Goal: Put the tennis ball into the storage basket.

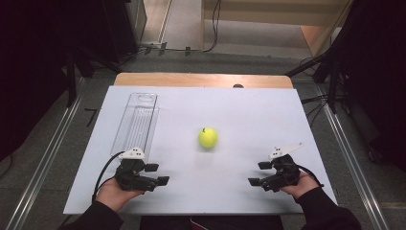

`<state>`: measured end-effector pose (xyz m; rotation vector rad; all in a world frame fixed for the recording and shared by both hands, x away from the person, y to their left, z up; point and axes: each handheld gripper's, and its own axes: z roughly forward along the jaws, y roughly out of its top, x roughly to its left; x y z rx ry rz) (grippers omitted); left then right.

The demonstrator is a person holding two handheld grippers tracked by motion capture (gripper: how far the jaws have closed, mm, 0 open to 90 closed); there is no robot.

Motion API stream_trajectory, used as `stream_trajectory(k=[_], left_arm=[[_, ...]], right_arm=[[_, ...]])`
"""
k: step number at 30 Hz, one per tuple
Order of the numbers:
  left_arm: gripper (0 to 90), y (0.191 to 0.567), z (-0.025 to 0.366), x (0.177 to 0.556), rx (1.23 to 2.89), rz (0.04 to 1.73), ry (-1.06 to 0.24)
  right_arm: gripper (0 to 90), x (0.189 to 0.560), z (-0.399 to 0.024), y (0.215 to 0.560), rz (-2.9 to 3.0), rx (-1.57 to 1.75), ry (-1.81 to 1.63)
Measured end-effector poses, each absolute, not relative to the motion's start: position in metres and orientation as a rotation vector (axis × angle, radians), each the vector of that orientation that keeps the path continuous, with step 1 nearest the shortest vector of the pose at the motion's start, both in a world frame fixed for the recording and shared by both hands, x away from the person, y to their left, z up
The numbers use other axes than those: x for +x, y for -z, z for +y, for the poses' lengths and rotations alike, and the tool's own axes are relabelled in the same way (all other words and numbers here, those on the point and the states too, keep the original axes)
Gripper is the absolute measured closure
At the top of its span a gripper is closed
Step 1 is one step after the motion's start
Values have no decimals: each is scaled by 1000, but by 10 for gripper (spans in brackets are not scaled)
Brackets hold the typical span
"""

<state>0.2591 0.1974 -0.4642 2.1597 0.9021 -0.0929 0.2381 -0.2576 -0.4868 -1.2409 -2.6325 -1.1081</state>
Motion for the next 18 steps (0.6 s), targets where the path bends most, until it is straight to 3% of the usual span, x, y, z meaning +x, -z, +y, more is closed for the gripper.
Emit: stream_trajectory(k=[11,18], left_arm=[[282,458,192,261,2156,904,113],[216,456,187,261,2154,871,119]], right_arm=[[174,238,-259,486,-2633,-1248,1114],[174,238,-260,486,-2631,-1256,1112]])
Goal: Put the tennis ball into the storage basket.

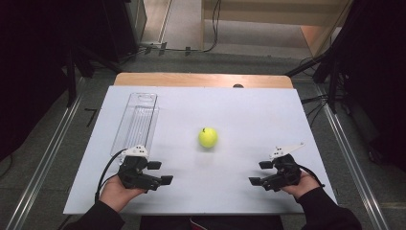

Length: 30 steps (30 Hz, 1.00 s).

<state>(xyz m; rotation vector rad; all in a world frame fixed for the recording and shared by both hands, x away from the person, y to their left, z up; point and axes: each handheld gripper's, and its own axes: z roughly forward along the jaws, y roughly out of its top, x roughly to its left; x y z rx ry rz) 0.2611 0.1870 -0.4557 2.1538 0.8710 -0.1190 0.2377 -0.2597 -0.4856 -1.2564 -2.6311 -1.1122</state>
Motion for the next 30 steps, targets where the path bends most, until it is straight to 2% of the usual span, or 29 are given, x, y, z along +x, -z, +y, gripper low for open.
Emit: stream_trajectory(k=[7,30], left_arm=[[144,453,182,261,2144,870,103],[138,451,164,267,2141,861,75]], right_arm=[[174,238,-260,486,-2635,-1252,1111],[174,237,-260,486,-2636,-1254,1105]])
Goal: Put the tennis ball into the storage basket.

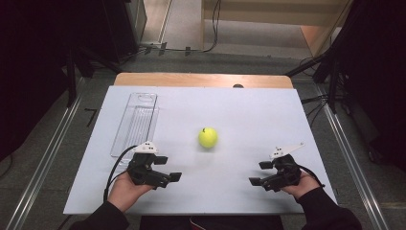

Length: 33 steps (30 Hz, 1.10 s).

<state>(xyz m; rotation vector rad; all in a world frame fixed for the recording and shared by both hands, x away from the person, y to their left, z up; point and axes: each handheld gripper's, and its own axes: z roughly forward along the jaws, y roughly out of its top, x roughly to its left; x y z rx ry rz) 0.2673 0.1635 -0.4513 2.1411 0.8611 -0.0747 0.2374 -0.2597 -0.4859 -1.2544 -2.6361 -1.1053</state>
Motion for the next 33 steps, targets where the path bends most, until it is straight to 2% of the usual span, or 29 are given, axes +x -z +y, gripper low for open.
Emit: stream_trajectory(k=[33], left_arm=[[139,445,139,288,2135,865,46]], right_arm=[[174,237,-260,486,-2637,-1248,1111]])
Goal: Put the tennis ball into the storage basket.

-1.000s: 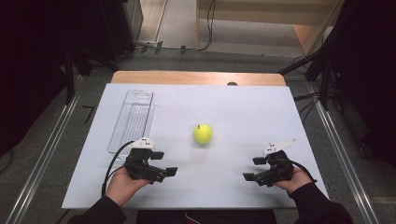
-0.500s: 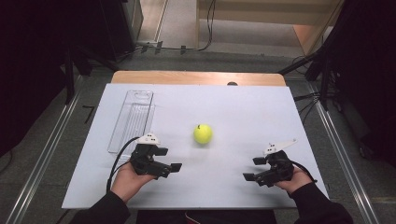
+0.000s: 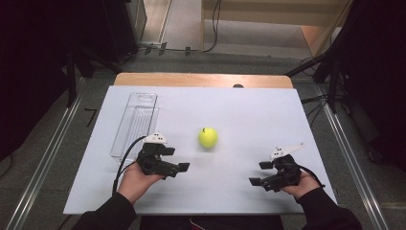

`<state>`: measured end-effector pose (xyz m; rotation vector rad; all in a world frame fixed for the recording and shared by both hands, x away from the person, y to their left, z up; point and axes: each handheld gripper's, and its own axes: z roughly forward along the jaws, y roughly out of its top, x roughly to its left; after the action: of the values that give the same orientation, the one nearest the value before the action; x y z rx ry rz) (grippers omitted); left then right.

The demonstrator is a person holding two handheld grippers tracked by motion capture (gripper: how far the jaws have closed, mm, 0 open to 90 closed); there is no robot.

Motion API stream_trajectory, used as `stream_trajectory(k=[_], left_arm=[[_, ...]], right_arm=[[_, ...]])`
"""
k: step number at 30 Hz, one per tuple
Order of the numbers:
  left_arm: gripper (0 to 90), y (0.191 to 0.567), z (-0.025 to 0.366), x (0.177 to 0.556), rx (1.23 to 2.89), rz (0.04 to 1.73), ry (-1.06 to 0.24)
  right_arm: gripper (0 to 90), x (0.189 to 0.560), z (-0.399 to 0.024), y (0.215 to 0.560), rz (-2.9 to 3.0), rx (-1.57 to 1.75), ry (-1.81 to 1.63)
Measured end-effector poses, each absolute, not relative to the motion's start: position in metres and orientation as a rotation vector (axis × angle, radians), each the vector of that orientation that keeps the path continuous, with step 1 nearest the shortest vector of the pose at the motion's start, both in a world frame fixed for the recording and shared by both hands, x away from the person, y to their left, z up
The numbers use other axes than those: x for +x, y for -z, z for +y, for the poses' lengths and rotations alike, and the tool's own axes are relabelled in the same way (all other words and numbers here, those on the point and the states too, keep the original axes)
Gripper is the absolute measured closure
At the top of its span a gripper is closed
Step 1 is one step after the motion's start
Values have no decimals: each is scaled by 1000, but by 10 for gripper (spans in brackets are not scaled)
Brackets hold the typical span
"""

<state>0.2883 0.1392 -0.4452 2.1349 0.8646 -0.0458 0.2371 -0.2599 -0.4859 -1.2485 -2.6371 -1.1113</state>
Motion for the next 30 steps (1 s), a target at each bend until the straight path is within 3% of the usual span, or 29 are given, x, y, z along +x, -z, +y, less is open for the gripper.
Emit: stream_trajectory(k=[30], left_arm=[[139,439,120,314,2131,871,38]], right_arm=[[174,237,-261,486,-2635,-1252,1124]])
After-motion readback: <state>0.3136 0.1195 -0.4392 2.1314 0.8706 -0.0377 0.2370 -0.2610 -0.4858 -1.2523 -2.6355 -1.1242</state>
